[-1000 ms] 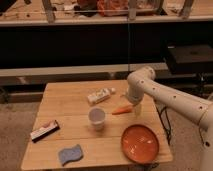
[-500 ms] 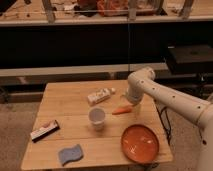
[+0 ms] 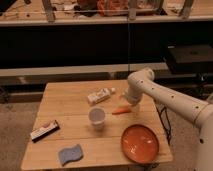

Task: Place the pepper in the ceramic bowl

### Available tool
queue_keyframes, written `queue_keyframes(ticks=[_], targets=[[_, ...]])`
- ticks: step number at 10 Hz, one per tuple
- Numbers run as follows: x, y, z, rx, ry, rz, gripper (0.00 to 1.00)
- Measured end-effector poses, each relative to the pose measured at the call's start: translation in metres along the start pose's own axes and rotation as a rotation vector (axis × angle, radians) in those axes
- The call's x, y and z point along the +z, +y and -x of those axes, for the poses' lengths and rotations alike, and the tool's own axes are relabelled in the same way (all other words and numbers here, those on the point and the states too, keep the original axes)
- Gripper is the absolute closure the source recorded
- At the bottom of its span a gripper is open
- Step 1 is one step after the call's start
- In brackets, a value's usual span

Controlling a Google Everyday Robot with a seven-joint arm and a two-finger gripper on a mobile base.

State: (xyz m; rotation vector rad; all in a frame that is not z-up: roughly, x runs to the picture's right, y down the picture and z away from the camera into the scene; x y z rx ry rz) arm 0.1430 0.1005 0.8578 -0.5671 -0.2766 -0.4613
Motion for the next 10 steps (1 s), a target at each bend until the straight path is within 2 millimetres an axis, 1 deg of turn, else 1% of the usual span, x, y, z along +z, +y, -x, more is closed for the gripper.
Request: queue_keyframes(ticks=[10], targets=[[0.015, -0.005, 0.003, 0.024, -0.028, 0.010, 0.20]])
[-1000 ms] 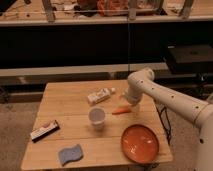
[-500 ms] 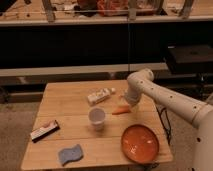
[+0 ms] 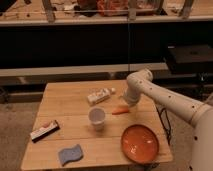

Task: Place the pepper in the ceramic bowl

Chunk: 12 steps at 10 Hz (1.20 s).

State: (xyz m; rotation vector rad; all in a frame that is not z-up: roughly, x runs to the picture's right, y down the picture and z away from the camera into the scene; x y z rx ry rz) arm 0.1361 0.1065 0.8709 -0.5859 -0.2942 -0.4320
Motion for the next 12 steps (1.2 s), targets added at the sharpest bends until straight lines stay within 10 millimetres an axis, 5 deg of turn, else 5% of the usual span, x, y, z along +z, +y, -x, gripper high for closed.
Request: queue_keyframes(ticks=[12], targets=[[0.014, -0.008, 0.002, 0.010, -0.011, 0.013, 0.20]])
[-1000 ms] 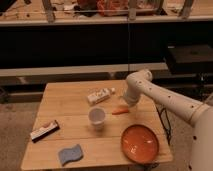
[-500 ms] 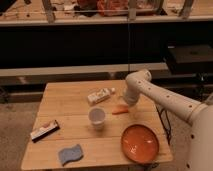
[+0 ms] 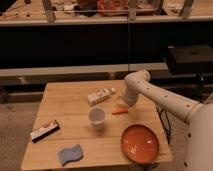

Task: Place the pepper in the ceramic bowl

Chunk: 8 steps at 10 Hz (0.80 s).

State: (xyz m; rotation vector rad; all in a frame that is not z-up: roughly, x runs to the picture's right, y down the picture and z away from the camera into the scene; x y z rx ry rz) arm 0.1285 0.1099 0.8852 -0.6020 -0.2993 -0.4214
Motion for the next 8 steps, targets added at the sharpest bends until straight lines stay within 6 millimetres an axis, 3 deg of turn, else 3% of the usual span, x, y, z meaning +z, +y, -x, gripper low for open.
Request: queue_keyframes(ticks=[8], targets=[[0.0088, -0.0054, 0.0029, 0.002, -0.004, 0.010, 0.20]])
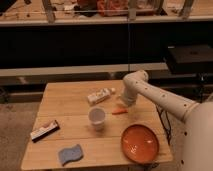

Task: Place the pepper in the ceramic bowl

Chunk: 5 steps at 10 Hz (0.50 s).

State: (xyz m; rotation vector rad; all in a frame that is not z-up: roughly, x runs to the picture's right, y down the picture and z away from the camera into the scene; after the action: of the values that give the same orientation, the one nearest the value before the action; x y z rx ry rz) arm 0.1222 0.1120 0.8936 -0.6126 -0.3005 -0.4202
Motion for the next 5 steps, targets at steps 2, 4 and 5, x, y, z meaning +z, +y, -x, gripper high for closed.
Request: queue_keyframes(ticks=[2, 4, 5], targets=[[0.0022, -0.0020, 0.0014, -0.001, -0.001, 0.003, 0.20], [0.0047, -0.0042, 0.0025, 0.000, -0.002, 0.004, 0.20], [0.0057, -0.0051, 0.0032, -0.001, -0.002, 0.006, 0.20]])
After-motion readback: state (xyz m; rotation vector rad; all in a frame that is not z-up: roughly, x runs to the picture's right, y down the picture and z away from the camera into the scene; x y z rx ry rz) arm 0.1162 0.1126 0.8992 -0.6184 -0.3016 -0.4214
